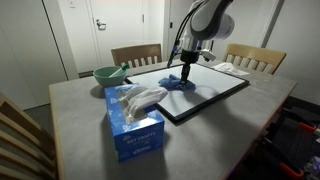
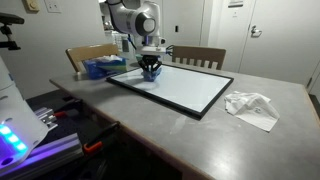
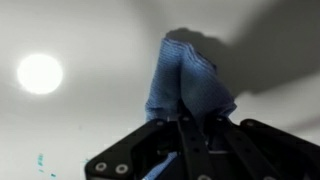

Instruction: Use the blue towel to clean the whiteboard

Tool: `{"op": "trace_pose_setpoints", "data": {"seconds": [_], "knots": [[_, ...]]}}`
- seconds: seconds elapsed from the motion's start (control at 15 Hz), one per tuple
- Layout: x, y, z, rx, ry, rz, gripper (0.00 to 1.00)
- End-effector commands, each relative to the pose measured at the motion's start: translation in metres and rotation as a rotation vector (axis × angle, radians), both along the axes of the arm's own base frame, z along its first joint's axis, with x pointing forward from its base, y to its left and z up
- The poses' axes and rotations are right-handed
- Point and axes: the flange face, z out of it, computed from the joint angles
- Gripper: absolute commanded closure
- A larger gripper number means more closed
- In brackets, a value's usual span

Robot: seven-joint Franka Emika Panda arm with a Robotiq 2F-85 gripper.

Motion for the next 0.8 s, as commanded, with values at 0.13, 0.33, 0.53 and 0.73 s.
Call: {"op": "trace_pose_setpoints", "data": {"seconds": [0.13, 0.33, 0.53, 0.73], "knots": [[0.040, 0.001, -0.048, -0.028, 0.067, 0.056, 0.97], [0.058, 0.013, -0.048, -0.044, 0.090, 0.081, 0.97], [0.074, 0.027, -0.050, -0.073, 0.094, 0.107, 0.97], [0.090, 0.038, -0.050, -0.095, 0.072, 0.121, 0.97]]}}
